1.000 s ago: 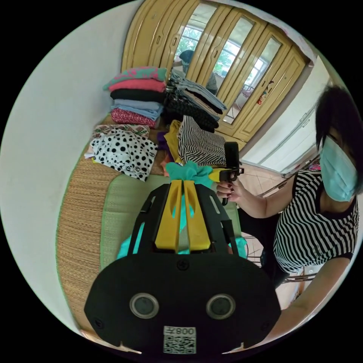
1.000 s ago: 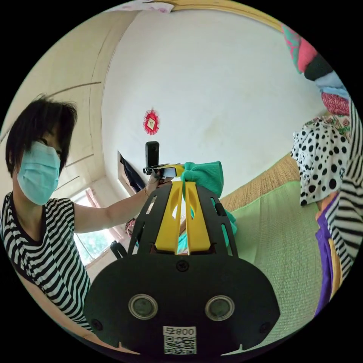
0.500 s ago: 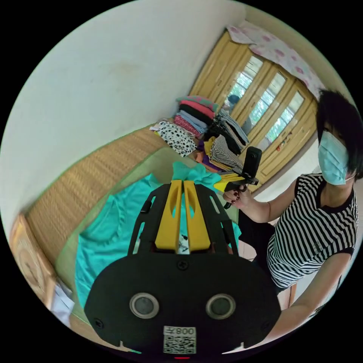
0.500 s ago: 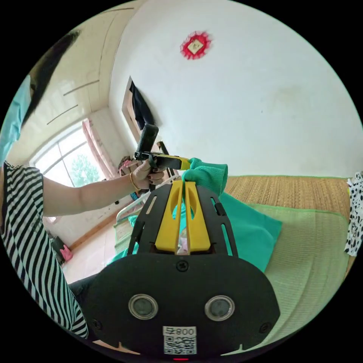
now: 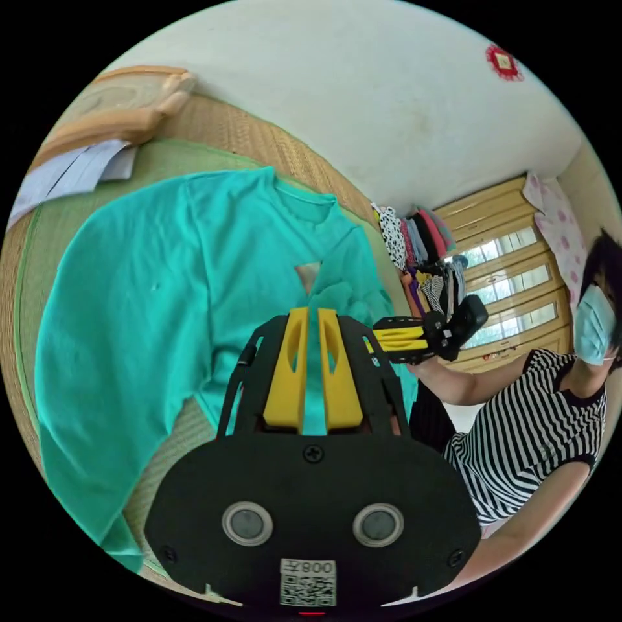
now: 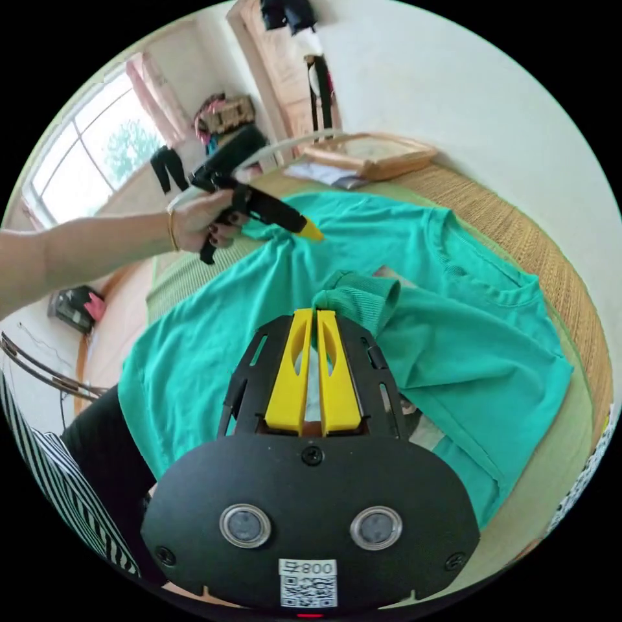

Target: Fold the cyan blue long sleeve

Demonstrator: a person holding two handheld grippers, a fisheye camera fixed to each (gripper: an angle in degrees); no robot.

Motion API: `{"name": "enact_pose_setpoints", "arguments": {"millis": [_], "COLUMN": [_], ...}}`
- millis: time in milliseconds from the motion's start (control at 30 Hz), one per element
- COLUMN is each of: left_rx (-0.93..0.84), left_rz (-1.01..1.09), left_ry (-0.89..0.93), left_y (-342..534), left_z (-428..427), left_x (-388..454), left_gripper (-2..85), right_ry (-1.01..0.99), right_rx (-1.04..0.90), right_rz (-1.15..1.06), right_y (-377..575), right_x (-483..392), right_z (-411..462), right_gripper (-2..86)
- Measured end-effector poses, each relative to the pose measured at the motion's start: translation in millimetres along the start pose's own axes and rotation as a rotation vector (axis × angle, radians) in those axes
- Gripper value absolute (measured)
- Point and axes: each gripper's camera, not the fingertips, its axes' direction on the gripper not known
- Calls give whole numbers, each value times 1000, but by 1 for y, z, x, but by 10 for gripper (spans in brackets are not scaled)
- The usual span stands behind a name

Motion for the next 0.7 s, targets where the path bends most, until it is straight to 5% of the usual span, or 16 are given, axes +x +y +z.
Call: {"name": "enact_pose_setpoints", "arguments": {"millis": [300,533,700], "left_rx": [75,-24,88], "left_rz": [146,147,19], "left_ry": [4,-358,-220], "left_y": [0,4,22], "left_z": [-46,-76,-128], "left_x": [48,50,23], "left_gripper": [98,117,123], "right_ry": [297,443,443], "right_rx": [-129,-139,-117], "right_rz": [-304,-472,-521], "right_y": [-18,-12,-12], "right_x": [-93,-130,-141], "right_z": [84,120,133], "right_gripper": [78,80,79]}}
